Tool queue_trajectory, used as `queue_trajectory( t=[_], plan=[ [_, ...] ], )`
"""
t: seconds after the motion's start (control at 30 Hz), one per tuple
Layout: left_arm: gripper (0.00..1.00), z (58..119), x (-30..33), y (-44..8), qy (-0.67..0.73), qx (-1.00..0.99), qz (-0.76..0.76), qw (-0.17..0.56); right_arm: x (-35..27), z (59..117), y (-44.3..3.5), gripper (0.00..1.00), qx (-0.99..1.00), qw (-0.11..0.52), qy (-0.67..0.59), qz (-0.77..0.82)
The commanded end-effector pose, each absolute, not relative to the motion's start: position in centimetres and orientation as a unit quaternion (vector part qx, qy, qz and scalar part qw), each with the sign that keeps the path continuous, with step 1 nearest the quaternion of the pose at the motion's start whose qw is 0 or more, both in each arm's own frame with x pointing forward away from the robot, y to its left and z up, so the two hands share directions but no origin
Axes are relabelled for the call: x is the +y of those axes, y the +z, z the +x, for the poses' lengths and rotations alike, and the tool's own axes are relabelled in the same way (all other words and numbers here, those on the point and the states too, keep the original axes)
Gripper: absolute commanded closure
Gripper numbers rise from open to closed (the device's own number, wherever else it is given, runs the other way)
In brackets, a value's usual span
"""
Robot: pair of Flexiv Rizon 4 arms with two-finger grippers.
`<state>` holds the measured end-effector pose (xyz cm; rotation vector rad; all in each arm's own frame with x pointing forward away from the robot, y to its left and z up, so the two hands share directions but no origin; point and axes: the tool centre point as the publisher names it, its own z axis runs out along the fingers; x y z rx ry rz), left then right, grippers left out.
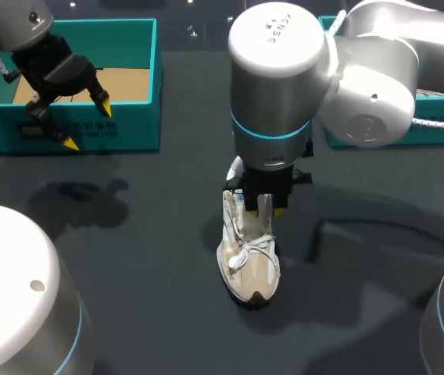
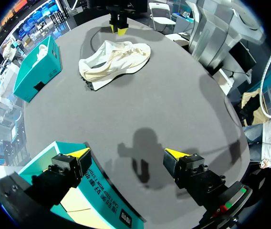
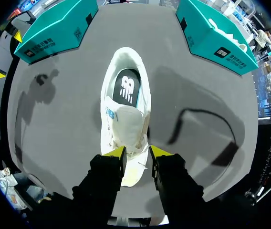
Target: Take the shoe out of the shoebox, open the shoe tongue, remove and reinsert the insole, then place the shoe into the shoebox
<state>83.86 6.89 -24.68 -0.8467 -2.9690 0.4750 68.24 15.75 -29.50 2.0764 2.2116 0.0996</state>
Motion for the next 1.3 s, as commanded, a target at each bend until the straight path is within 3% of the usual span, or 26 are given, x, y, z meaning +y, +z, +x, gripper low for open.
queue_trajectory(
  t=[0.03,0.5,0.8,1.13,1.3],
  plan=[
    [0.0,83.8,6.9,-24.7,0.151,-0.951,-0.271,0.009,16.0,69.8,-31.3,0.73,0.733,0.037,0.04,0.679],
    [0.0,83.8,6.9,-24.7,0.151,-0.951,-0.271,0.009,16.8,73.9,-35.0,0.71,0.752,-0.009,0.064,0.656],
    [0.0,83.8,6.9,-24.7,0.151,-0.951,-0.271,0.009,17.0,73.4,-32.6,0.65,0.758,0.028,0.058,0.649],
    [0.0,83.8,6.9,-24.7,0.151,-0.951,-0.271,0.009,17.0,74.6,-35.3,0.62,0.767,-0.009,0.058,0.639],
    [0.0,83.8,6.9,-24.7,0.151,-0.951,-0.271,0.009,16.8,74.2,-32.9,0.59,0.775,0.007,0.053,0.63]
  ],
)
